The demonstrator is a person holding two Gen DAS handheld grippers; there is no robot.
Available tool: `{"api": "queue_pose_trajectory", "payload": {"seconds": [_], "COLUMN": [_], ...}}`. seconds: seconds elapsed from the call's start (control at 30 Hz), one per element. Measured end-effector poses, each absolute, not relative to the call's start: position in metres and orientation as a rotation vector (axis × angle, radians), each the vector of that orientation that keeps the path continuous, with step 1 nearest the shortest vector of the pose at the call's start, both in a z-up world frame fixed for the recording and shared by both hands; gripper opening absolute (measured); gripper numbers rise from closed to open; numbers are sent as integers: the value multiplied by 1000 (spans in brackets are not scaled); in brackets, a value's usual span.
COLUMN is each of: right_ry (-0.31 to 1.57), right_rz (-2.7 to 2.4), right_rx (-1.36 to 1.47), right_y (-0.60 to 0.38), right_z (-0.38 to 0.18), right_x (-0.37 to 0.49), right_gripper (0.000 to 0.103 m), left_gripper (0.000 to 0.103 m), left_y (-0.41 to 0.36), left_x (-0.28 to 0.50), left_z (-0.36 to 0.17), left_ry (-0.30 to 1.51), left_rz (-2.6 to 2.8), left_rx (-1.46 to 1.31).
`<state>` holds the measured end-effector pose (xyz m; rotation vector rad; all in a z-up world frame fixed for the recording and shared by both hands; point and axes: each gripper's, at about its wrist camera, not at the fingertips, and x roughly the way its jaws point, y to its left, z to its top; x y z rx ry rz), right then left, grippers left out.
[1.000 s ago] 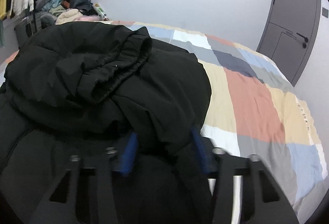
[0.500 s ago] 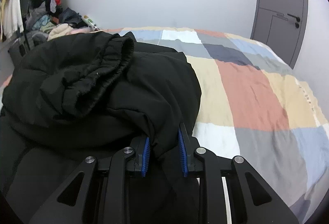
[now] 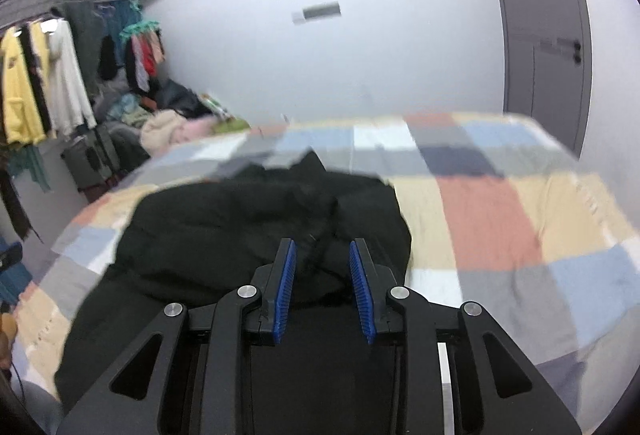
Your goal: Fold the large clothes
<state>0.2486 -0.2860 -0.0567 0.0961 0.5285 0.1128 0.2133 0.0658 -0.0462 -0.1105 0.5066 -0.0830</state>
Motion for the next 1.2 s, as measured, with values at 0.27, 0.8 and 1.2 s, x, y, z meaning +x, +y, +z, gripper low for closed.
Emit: {"api": "queue_pose_trajectory", "payload": {"seconds": [0.27,0.8,1.2], "right_ry": [400,368,528], "right_rz": [165,150,162], "right_rx": [80,60,172], "right_y": [-269,-320,-352], "right_z": [34,105,21], "right_x": [175,62,49], "right_gripper": [27,29,41], "left_gripper": [93,93,93], "left_y": [95,241,248], "left_x": [134,17,59], "left_z": [30,41,-86], "left_ry": [372,442,681], "left_rz": [-61,26,-58], "left_rx": [-119,-223,-389]}}
